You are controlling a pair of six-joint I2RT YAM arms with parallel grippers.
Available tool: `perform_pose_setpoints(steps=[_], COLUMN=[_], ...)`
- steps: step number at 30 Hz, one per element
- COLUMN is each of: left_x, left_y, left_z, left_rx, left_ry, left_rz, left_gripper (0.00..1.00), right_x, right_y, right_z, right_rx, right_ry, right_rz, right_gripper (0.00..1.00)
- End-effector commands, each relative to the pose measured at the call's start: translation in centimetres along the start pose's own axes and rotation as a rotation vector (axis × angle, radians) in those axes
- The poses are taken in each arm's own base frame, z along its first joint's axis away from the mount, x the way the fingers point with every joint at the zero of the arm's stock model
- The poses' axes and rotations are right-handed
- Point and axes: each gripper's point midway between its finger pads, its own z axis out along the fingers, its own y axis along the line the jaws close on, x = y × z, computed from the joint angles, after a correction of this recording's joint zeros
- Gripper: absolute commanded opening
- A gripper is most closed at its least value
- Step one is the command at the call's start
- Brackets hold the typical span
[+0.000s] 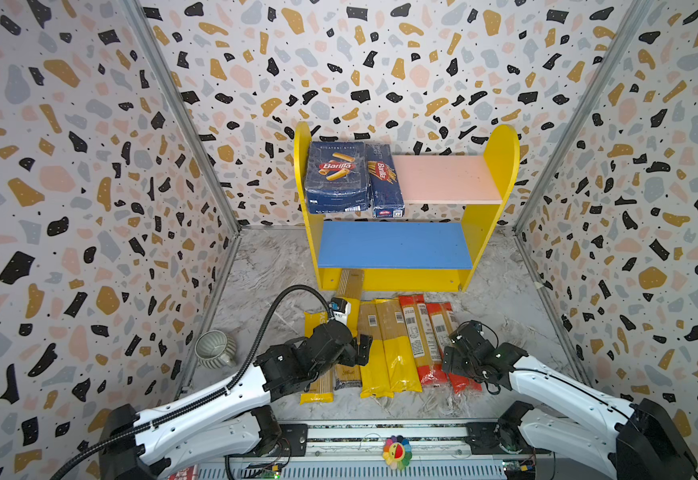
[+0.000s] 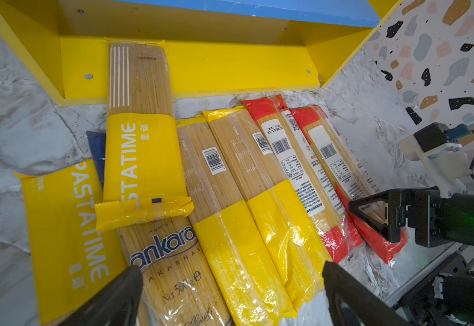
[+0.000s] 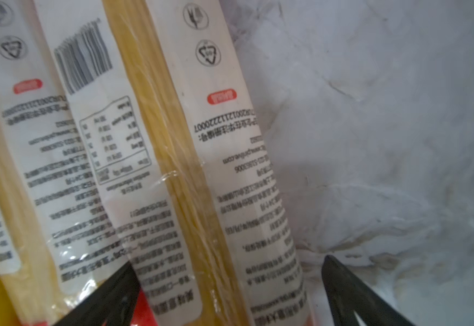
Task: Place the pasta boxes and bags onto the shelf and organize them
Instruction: 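Grasp the red-and-white spaghetti bag farthest along with the right gripper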
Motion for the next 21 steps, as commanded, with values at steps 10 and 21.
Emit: perform_pose_setpoints(steps=[10, 21], left_x=[0.7, 0.4], left_y=[-0.8, 0.1], left_z=[0.2, -0.8], left_rx=[0.082, 0.057], left_ry=[-0.009, -0.035], left_rz=[0.005, -0.002], left_gripper=[0.99, 1.00], right_x=[1.5, 2.0], right_y=[1.1, 3.3], right_z=[3.4, 2.9], right_rx=[0.006, -0.117], right_ry=[0.091, 0.127], right_rz=[-0.047, -0.077], right_gripper=[0.88, 0.37])
